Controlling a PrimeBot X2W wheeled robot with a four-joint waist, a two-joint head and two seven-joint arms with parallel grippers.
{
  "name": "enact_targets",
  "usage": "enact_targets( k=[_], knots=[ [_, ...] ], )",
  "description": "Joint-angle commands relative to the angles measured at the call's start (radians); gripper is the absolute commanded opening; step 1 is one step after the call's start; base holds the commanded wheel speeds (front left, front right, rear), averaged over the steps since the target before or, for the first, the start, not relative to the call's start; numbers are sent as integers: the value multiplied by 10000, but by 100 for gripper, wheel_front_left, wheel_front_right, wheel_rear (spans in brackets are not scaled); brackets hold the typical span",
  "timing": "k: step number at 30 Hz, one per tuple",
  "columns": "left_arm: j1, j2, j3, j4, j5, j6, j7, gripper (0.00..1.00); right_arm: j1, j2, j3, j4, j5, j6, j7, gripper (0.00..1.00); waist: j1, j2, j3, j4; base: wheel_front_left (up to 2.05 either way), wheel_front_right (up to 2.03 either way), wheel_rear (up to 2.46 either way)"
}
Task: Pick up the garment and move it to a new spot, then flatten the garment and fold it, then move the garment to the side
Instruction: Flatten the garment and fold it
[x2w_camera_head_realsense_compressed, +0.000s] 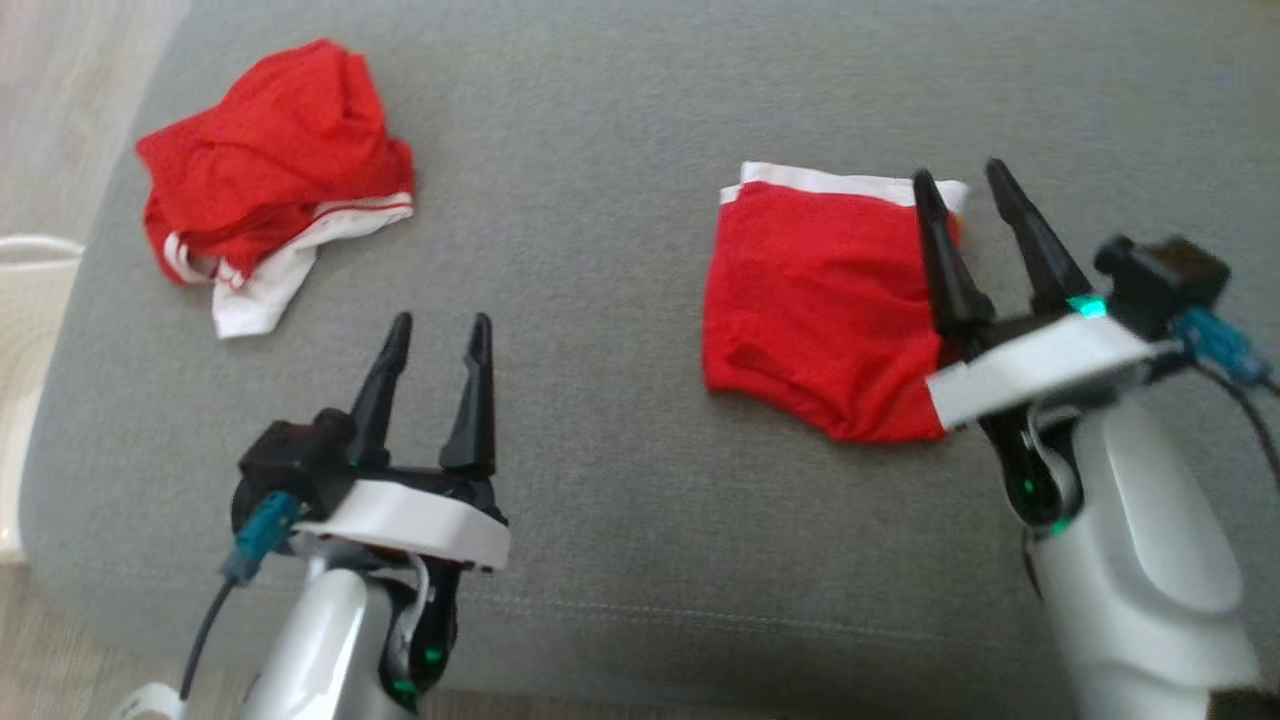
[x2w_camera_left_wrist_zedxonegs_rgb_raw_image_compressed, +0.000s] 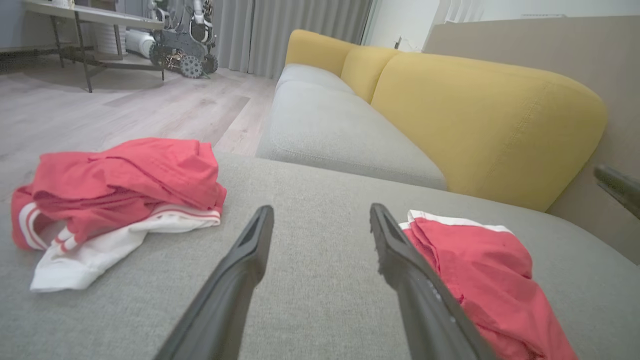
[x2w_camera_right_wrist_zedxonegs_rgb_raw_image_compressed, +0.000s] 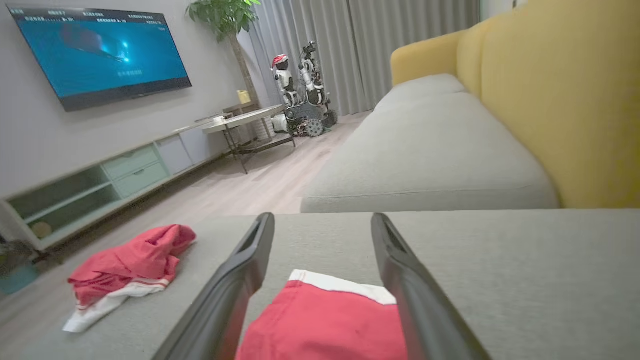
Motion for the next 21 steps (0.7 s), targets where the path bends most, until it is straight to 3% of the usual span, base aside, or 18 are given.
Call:
enact_targets(
  k=[1, 10, 21],
  knots=[
    [-136, 47, 462, -380, 143, -27, -120, 100, 319, 14, 97, -524, -400, 48, -147, 100, 0, 0, -162, -212, 0, 0, 0],
    [49, 47, 945, -663, 118, -147, -120, 100, 1940, 258, -1368, -1989, -2069, 48, -966, 100, 0, 0, -366, -783, 0, 0, 0],
    [455, 47, 607, -506, 183, -189, -120, 100, 2867, 799, -1761, -2073, -2853, 48, -1473, 100, 0, 0, -436, -961, 0, 0, 0]
  ],
)
